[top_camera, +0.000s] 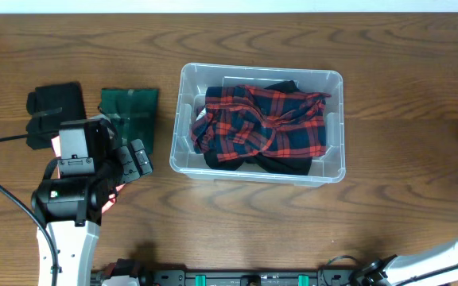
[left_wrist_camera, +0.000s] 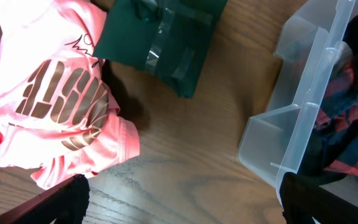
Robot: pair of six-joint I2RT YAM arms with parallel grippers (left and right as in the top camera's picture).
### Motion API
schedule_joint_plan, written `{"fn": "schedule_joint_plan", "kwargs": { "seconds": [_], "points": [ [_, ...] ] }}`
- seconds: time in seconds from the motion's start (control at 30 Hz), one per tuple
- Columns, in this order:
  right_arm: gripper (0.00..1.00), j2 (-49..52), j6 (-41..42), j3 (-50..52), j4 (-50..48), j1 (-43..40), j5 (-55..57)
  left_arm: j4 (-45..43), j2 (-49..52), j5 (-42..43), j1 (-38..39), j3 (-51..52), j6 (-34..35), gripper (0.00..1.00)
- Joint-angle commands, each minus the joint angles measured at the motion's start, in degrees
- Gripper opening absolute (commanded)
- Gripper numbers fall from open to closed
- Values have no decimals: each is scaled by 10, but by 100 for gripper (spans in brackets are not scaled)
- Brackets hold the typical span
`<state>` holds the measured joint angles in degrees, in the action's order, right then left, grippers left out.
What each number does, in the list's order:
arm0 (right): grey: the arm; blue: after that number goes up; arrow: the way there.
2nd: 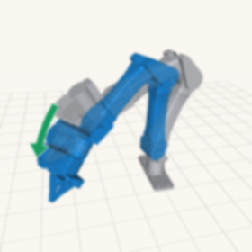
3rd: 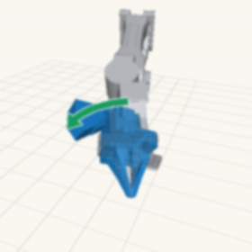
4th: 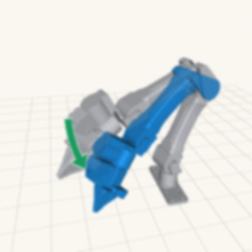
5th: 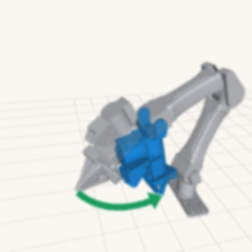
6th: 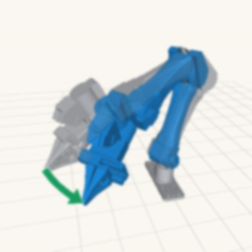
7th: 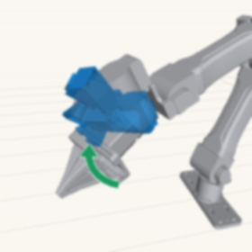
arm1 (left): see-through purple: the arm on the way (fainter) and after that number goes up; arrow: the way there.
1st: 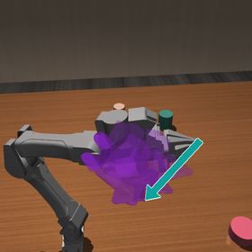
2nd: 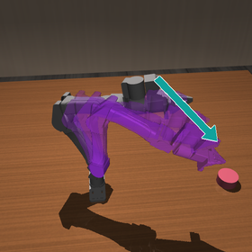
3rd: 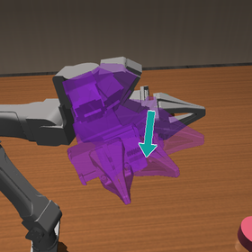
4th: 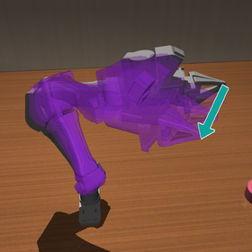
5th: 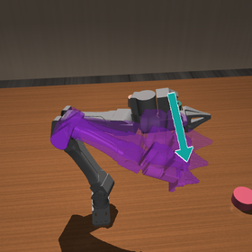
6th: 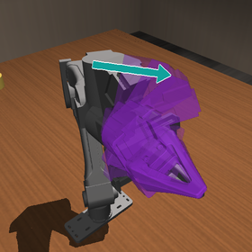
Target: Pack container
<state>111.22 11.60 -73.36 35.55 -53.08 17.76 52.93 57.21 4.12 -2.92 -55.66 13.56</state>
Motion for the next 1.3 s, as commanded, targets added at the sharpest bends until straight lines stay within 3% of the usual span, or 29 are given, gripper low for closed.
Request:
{"fn": "schedule_joint_plan", "kwargs": {
  "seconds": [0.0, 0.07, 0.1, 0.27, 0.33, 0.37, 0.63, 0.97, 1.27],
  "points": [
    [99, 26, -34, 0, -18, 10, 35, 2, 0, 0, -3, -12, 5, 98],
    [97, 42, -36, 0, -26, 10, 35, 2, 0, 0, -3, -11, 5, 98],
    [91, 51, -36, 0, -26, 9, 37, 2, 0, 0, -3, -11, 5, 98],
    [39, 71, -36, 0, -24, 12, 37, 2, 0, 0, -3, -12, 5, 98],
    [8, 67, -35, -2, -15, 16, 37, 2, 0, 0, -3, -11, 5, 98],
    [1, 63, -35, -3, -10, 19, 36, 2, 0, 0, -3, -12, 5, 98],
    [1, -51, -41, -46, 16, 97, -114, 2, 0, 0, -3, -11, 5, 98],
    [1, -249, -46, -99, 109, 328, -239, 2, 0, 0, -3, -12, 5, 98],
    [1, -287, 91, -83, 257, 577, -201, 2, 0, 0, -3, -11, 5, 98]
  ]
}}
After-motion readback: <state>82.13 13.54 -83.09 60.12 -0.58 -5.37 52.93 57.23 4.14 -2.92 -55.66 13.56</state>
